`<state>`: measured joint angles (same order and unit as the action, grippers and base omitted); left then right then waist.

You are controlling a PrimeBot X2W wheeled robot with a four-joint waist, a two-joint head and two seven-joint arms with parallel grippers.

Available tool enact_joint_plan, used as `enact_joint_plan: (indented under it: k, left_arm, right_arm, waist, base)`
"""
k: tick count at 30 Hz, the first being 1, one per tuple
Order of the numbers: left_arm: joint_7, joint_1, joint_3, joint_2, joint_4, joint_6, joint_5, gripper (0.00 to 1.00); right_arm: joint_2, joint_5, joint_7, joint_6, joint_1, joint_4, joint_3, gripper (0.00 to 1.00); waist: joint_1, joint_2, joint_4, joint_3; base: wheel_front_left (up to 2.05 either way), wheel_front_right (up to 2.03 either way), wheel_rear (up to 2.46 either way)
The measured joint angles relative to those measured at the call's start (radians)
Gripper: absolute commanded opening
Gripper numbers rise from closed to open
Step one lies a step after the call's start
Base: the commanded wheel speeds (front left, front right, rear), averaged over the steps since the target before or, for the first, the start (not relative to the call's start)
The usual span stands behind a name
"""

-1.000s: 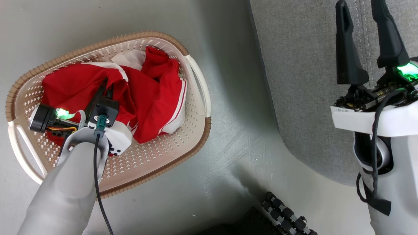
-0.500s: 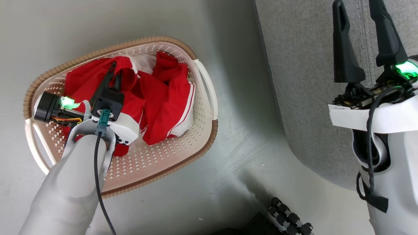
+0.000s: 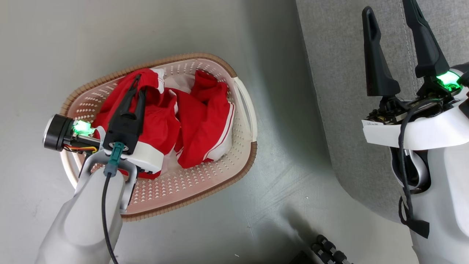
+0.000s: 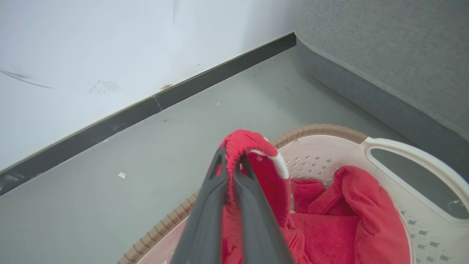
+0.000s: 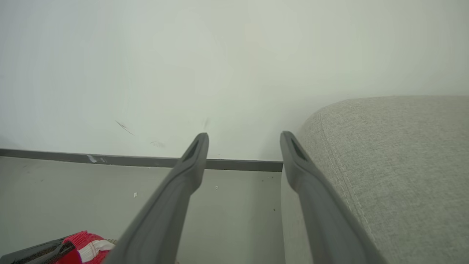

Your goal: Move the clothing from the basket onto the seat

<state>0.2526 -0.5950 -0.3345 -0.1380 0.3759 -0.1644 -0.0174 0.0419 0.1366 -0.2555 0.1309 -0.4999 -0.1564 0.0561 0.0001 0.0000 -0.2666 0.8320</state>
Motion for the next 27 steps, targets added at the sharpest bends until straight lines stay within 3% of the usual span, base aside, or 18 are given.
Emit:
enact_joint_plan:
  k: [21,27]
  left_arm:
    - [0.004,0.067,0.036,-0.034,-0.299,0.002,-0.019,0.0]
    - [0.004,0.091,0.036,-0.054,-0.361,0.021,-0.04,0.0]
  right_arm:
    - [0.003,-0.097,0.0,0.0,0.002,0.051,0.027,1.0]
    - [0.007,-0.131,0.0,0.0,0.007,0.075,0.035,1.0]
  waist:
    - [0.0,0.0,0.082,-0.165]
    - [0.0,0.0,0.108,-0.231]
  base:
    - [0.0,0.0,0.0]
    - [0.0,0.0,0.0]
